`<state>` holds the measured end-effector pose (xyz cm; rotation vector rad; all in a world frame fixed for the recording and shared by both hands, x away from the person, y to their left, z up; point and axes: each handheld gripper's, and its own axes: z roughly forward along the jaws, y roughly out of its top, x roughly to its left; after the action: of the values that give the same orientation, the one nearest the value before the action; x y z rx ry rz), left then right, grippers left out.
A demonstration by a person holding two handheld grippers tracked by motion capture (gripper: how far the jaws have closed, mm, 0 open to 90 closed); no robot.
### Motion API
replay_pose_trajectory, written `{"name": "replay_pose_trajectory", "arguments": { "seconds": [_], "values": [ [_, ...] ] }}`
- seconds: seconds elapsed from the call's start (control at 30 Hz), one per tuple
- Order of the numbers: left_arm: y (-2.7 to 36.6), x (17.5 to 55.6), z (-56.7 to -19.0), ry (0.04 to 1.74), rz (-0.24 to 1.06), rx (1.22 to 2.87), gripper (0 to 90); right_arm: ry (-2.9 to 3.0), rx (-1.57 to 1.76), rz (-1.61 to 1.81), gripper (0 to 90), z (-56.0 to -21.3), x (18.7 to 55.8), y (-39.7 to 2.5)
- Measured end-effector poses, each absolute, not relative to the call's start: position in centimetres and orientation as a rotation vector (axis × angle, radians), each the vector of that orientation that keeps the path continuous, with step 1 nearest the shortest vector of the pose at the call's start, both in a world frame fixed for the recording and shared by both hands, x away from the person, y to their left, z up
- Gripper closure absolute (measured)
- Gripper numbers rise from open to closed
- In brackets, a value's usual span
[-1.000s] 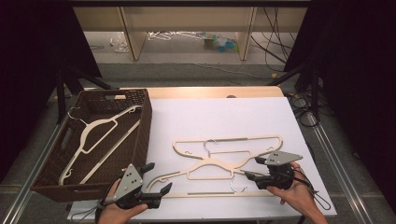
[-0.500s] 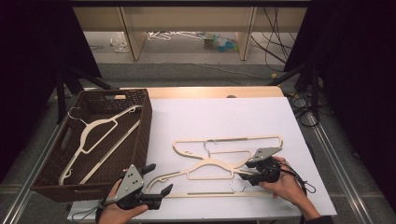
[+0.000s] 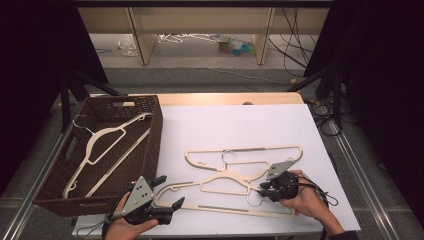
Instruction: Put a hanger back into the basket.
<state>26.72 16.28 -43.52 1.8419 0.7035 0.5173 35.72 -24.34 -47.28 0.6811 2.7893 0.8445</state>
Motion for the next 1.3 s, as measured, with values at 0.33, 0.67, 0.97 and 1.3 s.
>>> {"name": "replay_pose_trajectory", "arguments": {
  "seconds": [0.33, 0.67, 0.97, 1.3],
  "values": [
    [16.0, 26.9, -43.8, 0.704, 0.506, 1.861, 17.1, 2.817, 0.663, 0.848, 71.3, -47.3, 36.1, -24.3],
    [13.6, 28.6, -44.3, 0.670, 0.479, 1.942, 23.5, 2.818, 0.630, 0.813, 78.5, -47.1, 36.0, -24.0],
    [9.5, 31.3, -45.4, 0.636, 0.423, 2.120, 28.9, 2.799, 0.549, 0.767, 79.7, -45.4, 35.0, -23.4],
    [6.7, 35.5, -46.3, 0.703, 0.414, 2.175, 25.7, 2.766, 0.522, 0.783, 79.7, -43.8, 34.1, -23.7]
  ]
}}
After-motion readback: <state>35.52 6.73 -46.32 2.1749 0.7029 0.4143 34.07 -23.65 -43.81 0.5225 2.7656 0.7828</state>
